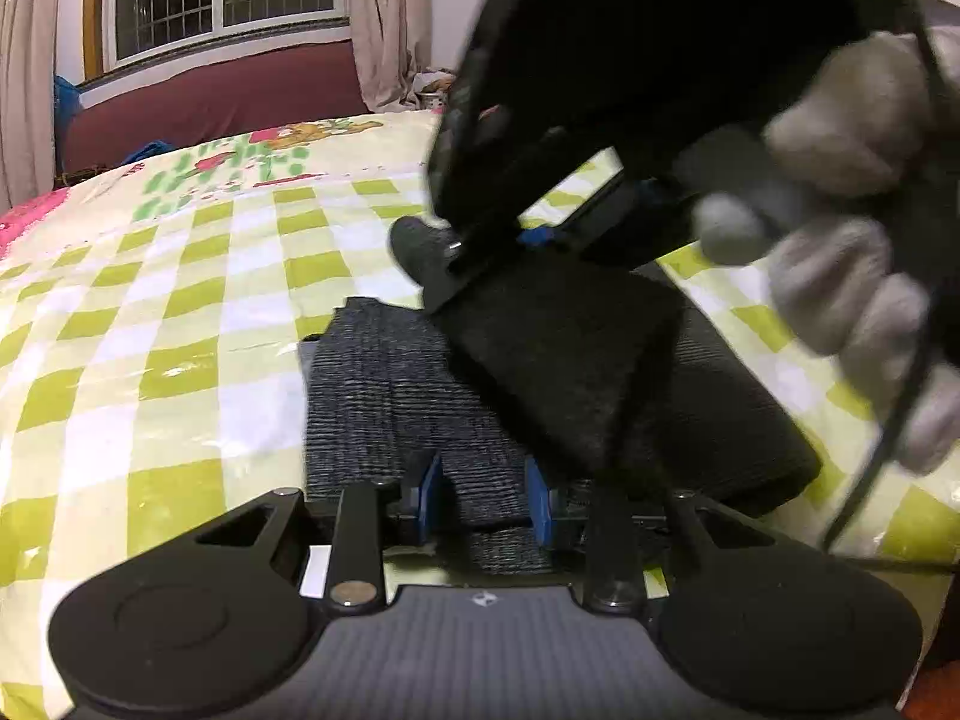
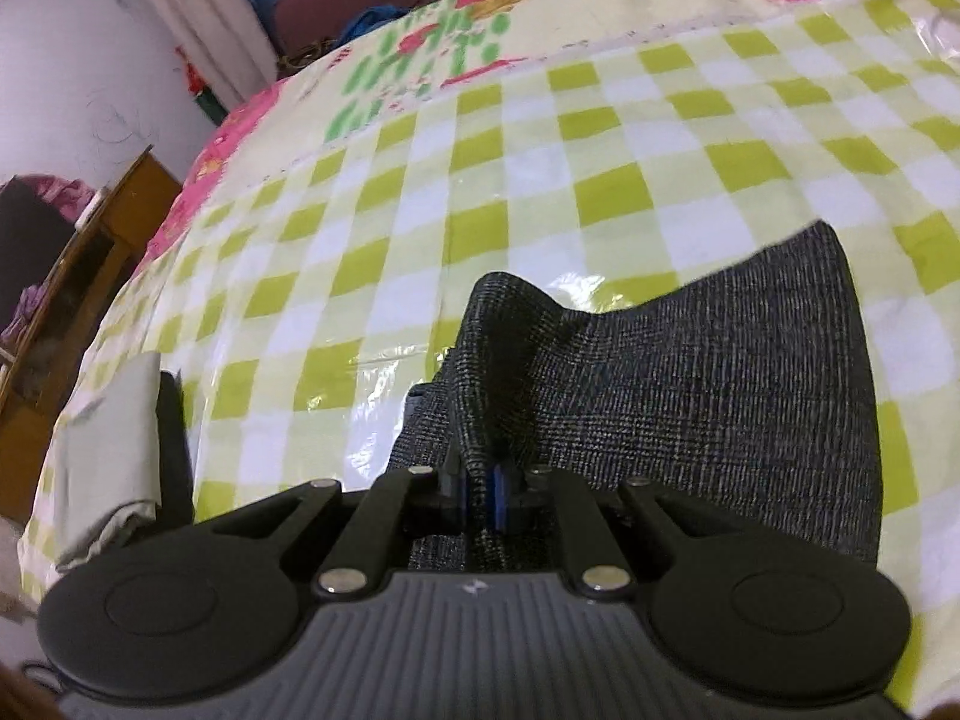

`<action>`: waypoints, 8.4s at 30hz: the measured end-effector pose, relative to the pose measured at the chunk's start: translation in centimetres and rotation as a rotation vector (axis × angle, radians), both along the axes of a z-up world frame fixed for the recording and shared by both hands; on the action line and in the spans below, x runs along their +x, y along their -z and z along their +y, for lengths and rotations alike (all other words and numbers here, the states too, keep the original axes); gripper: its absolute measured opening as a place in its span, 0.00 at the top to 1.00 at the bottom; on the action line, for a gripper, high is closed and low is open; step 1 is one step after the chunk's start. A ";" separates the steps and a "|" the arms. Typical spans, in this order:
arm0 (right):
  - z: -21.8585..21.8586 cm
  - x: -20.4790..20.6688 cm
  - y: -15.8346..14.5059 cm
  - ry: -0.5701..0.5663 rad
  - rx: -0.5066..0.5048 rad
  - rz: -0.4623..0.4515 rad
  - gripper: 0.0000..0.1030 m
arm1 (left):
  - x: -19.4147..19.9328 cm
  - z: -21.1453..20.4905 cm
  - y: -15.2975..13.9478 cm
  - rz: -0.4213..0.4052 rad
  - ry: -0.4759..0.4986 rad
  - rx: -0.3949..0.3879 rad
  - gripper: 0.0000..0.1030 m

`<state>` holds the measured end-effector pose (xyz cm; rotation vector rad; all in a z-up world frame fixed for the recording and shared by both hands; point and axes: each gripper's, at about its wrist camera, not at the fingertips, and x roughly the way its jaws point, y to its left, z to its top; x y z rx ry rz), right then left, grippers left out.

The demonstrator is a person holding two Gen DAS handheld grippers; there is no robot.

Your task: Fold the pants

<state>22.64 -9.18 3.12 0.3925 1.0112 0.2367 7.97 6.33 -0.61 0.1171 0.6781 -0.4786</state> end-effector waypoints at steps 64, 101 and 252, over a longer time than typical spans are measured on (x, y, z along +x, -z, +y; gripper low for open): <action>-6.4 -3.6 0.8 -0.088 -0.118 -0.207 0.74 | 2.6 0.1 0.9 0.048 -0.251 0.157 0.39; -11.6 -4.6 6.2 0.045 0.079 -0.011 0.51 | 3.7 -1.4 1.6 0.080 -0.265 0.194 0.26; -46.2 -10.6 1.8 0.675 -0.255 -0.201 0.59 | 13.2 -43.0 0.8 -0.062 0.272 0.278 0.05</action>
